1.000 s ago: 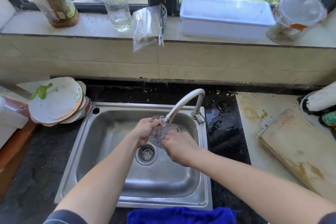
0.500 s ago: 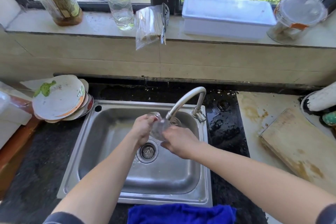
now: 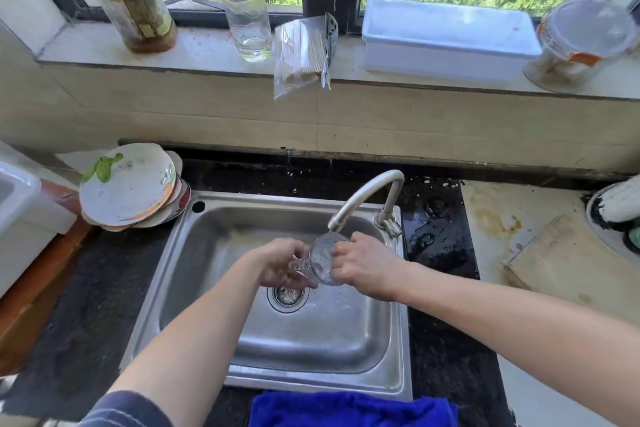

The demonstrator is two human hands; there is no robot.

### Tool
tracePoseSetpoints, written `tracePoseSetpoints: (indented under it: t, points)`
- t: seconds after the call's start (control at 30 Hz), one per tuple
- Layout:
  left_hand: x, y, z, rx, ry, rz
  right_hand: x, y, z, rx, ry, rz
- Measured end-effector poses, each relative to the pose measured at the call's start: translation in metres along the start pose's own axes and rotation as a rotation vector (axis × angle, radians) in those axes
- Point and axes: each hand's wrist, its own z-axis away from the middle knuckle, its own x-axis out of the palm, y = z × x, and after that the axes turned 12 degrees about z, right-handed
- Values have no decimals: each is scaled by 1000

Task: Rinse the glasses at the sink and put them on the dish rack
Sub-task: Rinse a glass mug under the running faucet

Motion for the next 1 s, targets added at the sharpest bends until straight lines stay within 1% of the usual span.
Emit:
tracePoseSetpoints:
  t: [0.07,0.17,0.23,0.27,0.37,0.43,0.47,0.57,0.6,0.63,0.7,0.77,0.87,0.93,0.97,1.0]
  points:
    - [1,-2,-3,40,-9,66,0,3,-1,27,31,-28]
    - [0,-5,0,101,-104,141,0,6,-3,106,75,-79]
    - [-5,-7,2,130,-108,198,-2,3,1,124,139,-99]
    - [-7,-8,2,142,-92,222,0,0,5,135,142,-114]
    - [-2,-8,-3,175,-9,265,1,-9,6,215,108,-193]
    - [6,-9,-5,196,30,275,-1,-13,-5,311,2,-229]
    - [6,-10,-8,212,49,278,-4,-14,-8,328,-52,-246]
    - [-8,-13,-12,247,115,317,-4,-15,-1,284,-23,-333]
    - [-12,-13,-14,253,142,324,-3,-15,1,260,-44,-343]
    - [-10,-13,-14,254,152,326,-1,-16,0,259,-90,-347]
    - [4,-13,-10,250,118,314,-3,-17,-9,371,-172,-365]
    - [12,-12,-5,260,71,325,-7,-11,-15,450,-142,-370]
    - [-1,-9,5,228,-45,328,-10,2,-2,350,-25,-459]
    - [-7,-5,6,152,-147,384,-10,8,2,247,80,-442]
    - [-5,-1,6,120,-182,415,-9,7,2,208,102,-445]
    - [-4,3,2,109,-180,428,-10,5,0,179,121,-466]
